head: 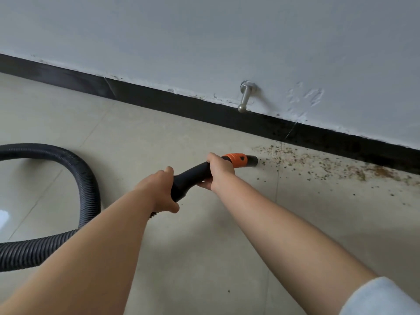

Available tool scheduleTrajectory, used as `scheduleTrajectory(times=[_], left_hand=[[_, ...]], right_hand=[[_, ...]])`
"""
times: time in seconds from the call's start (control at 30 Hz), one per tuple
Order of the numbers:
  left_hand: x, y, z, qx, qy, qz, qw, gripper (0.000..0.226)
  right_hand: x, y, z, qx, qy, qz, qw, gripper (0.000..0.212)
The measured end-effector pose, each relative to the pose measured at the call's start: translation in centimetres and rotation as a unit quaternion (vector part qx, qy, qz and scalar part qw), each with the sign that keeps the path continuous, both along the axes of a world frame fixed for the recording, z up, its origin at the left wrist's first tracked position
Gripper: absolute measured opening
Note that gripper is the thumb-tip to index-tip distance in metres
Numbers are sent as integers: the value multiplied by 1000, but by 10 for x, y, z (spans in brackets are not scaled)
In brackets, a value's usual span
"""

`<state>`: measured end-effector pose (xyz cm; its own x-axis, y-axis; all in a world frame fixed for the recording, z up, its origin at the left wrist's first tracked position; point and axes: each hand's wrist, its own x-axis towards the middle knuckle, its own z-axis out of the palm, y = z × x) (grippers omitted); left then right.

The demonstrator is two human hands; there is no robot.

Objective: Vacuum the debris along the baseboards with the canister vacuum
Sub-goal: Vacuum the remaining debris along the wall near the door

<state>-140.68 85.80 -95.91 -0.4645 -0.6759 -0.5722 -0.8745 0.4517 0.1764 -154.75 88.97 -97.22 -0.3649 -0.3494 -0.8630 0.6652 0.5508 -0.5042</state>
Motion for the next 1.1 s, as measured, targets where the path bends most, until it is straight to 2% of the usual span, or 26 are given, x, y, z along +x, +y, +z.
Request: scheduleTrajectory(times=[0.2,0.37,0.57,0.7,0.87,1.1], left_hand=[[-36,30,0,-20,9,-5,1000,49],[-61,54,-4,-47,31,-6,998,48],[-73,78,-16,-61,90,35,993,45],[-84,81,-25,-49,88,-2,995,58],[-113,86,-25,-38,108,-40,993,46],[-145,101,-26,-32,121,-87,988,43]], right_hand=[[-36,23,0,17,-9,-14,1000,41],[-67,41,2,10,13,6,1000,39],[-86,56,-3,-5,3,-27,1000,41],[-97,66,-6,4,3,-53,999,41],[-123,83,-4,5,6,-90,996,38],[-147,105,0,7,33,-131,991,45]])
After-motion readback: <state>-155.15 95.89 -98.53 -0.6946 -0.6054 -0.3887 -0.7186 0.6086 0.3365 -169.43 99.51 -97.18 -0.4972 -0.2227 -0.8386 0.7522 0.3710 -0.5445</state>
